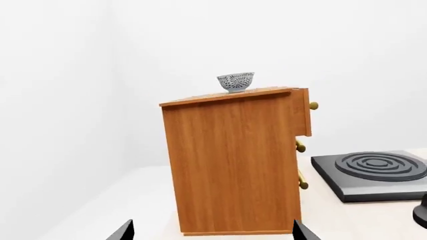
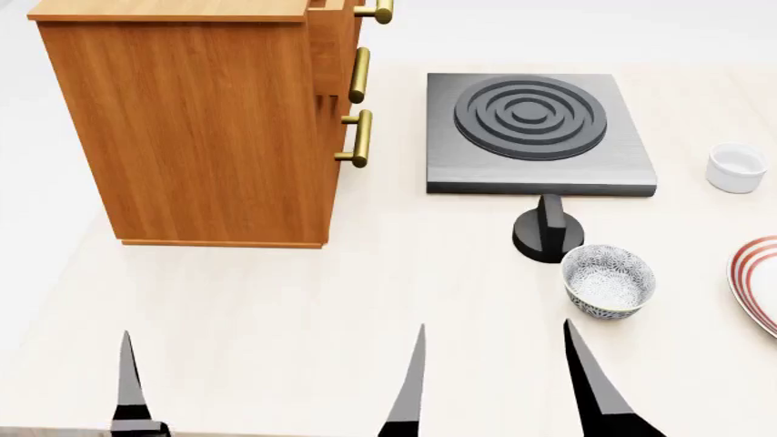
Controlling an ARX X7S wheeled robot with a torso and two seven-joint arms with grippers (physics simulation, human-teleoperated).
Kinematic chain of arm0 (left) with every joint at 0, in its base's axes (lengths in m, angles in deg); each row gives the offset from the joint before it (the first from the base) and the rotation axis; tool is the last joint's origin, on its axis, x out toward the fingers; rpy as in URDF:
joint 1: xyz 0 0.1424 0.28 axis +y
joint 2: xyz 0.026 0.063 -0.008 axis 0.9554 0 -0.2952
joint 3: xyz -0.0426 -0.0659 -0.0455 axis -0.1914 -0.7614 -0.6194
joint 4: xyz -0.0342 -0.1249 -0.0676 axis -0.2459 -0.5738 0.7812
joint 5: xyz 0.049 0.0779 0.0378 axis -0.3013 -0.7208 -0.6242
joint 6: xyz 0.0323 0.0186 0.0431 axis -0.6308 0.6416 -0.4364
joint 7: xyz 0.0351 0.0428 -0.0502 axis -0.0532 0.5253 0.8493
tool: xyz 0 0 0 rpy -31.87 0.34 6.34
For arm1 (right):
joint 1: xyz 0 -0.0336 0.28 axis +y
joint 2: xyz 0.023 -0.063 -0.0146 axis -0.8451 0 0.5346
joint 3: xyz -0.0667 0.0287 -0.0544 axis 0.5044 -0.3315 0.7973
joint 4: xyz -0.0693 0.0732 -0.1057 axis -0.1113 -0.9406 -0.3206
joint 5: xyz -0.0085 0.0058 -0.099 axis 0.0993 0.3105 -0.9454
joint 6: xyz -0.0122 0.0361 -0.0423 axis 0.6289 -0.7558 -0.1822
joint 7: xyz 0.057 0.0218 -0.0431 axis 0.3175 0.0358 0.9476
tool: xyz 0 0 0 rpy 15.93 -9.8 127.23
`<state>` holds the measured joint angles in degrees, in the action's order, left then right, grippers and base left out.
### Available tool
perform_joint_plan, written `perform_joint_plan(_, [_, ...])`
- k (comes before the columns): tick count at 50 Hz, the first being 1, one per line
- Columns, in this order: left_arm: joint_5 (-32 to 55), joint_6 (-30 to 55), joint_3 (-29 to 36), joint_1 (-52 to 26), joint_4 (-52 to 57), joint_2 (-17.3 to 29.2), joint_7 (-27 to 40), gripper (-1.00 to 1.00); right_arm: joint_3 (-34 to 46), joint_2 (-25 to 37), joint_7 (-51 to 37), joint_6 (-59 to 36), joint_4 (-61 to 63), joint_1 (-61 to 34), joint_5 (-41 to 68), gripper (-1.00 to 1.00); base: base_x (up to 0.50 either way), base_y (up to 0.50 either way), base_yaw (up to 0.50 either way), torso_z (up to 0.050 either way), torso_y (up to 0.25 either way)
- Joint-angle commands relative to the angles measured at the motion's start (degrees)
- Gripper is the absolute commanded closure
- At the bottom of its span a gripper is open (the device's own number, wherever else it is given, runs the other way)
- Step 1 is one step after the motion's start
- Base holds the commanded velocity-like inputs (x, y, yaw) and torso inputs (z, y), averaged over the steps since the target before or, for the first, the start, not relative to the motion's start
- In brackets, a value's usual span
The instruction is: Pick the akita bowl on the wooden cabinet and place it on the plate.
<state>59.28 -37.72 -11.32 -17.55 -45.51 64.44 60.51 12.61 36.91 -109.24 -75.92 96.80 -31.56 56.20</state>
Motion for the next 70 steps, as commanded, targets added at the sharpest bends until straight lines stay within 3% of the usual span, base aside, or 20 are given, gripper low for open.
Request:
perform_joint_plan(1, [0.24,5.53,-1.09,-3.19,5.85,-1.14,-1.45,-1.0,-0.98,-0.6,0.62,-0.94,1.98,-0.18,-0.56,-1.0,0.0,0.0,0.0,0.0,0.0])
perform_joint_plan(15, [-0.21,20.72,2.23,-16.29,12.59,-2.08,-2.97,-1.0,-0.55,-0.24,-0.12,-1.34,2.89,-0.44,-0.53,-1.0,0.0,0.0,0.0,0.0,0.0])
perform_joint_plan(24, [0.85,35.06,2.61,-28.59,17.4,-3.99,-4.13,-1.0,-0.49,0.01,-0.68,-2.09,3.79,-0.92,-0.4,-1.0,0.0,0.0,0.0,0.0,0.0])
perform_joint_plan(38, [1.12,47.46,4.63,-43.39,18.03,-5.87,-4.7,-1.0,-0.52,0.26,-1.01,-1.57,3.52,-1.16,0.14,-1.0,0.0,0.0,0.0,0.0,0.0])
perform_joint_plan(47, [2.52,50.14,1.27,-51.63,12.84,-7.5,-6.84,-1.0,-0.64,0.48,-1.33,-1.26,4.28,-1.03,0.71,-1.0,0.0,0.0,0.0,0.0,0.0])
perform_joint_plan(57, [3.9,56.54,3.65,-63.01,6.94,-7.32,-9.17,-1.0,-0.22,0.94,-1.6,-1.02,5.35,-0.91,0.65,-1.0,0.0,0.0,0.0,0.0,0.0])
perform_joint_plan(60, [7.16,63.44,-3.36,-66.89,3.87,-11.84,-13.12,-1.0,-0.04,1.03,-1.74,-0.93,5.31,-1.0,0.41,-1.0,0.0,0.0,0.0,0.0,0.0])
perform_joint_plan(66, [12.52,64.45,-6.9,-73.19,-4.55,-12.53,-10.84,-1.0,0.71,1.13,-1.87,-1.34,5.6,-1.34,0.14,-1.0,0.0,0.0,0.0,0.0,0.0])
perform_joint_plan(70, [12.75,62.27,-2.72,-75.9,-10.75,-11.23,-10.88,-1.0,1.14,1.28,-2.12,-1.9,6.1,-1.63,-0.27,-1.0,0.0,0.0,0.0,0.0,0.0])
